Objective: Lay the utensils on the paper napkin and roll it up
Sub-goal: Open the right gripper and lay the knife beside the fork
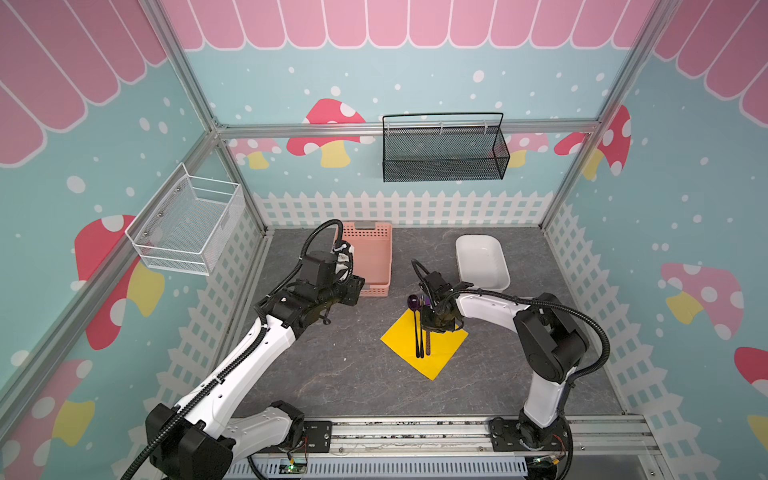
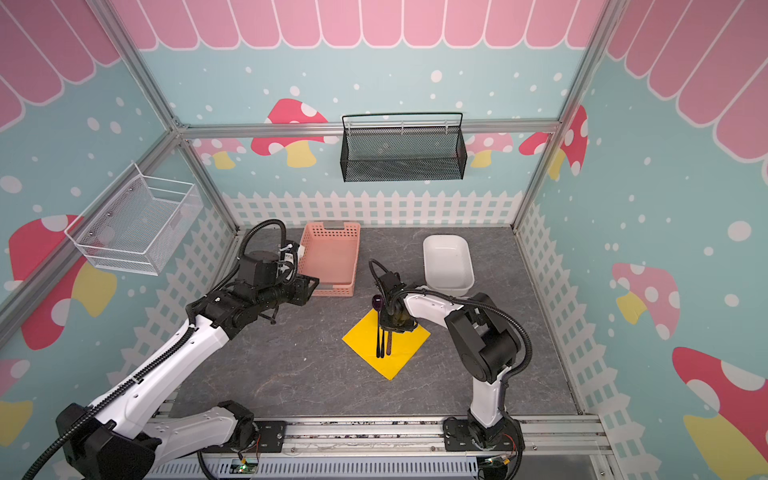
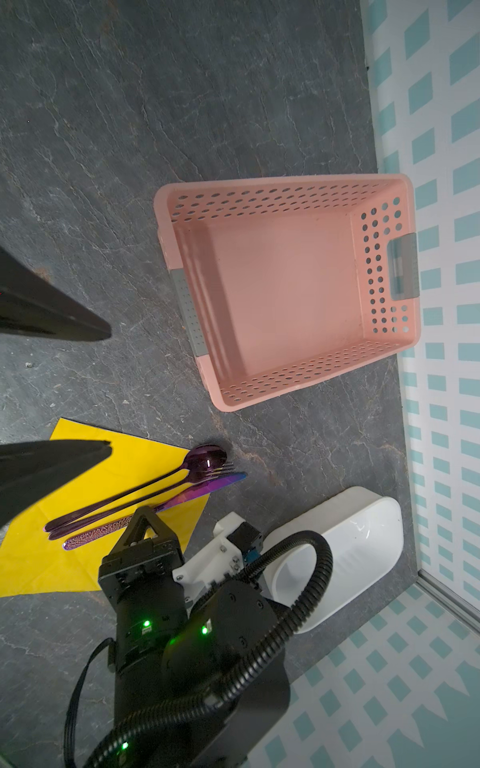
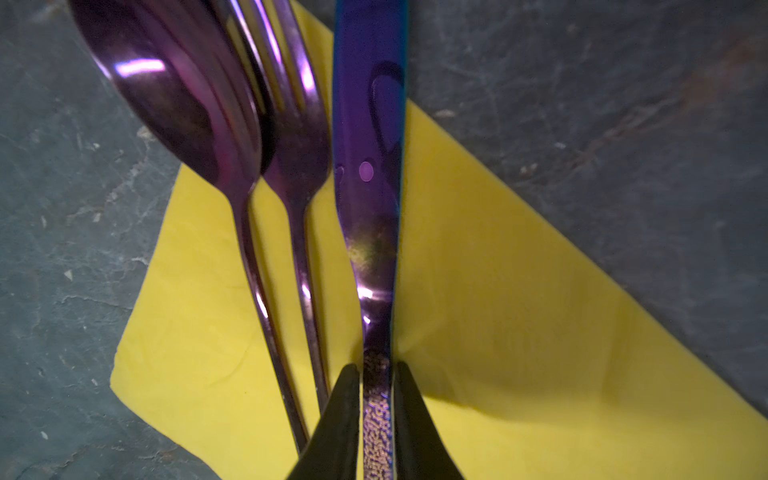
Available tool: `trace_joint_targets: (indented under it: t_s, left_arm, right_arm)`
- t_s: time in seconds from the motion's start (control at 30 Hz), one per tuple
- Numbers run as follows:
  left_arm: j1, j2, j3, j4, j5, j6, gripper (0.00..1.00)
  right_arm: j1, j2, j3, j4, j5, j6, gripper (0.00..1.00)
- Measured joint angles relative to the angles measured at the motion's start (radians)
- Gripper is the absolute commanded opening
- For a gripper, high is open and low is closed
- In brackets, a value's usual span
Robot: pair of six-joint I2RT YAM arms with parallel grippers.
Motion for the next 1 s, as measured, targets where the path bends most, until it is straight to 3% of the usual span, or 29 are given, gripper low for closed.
trace_joint_targets:
  t_s: [0.2,0.67,1.0]
  left_arm:
    - [0.000,0.000,0.000,0.000,0.000,0.000,0.41]
    - [0.000,0.001,0.000,0.000,0.000,0.000,0.41]
    - [-0.013,0.049,-0.003,0.001,0.005,0.000,0.41]
  right_arm:
    - [0.000,0.002,0.002,-0.003,0.001,0.000,0.16]
    - [0.000,-0.009,0.031,-0.014,0.034,-0.034,0.24]
    - [0.000,-0.142,0.023,0.035,0.018,-0.274,0.31]
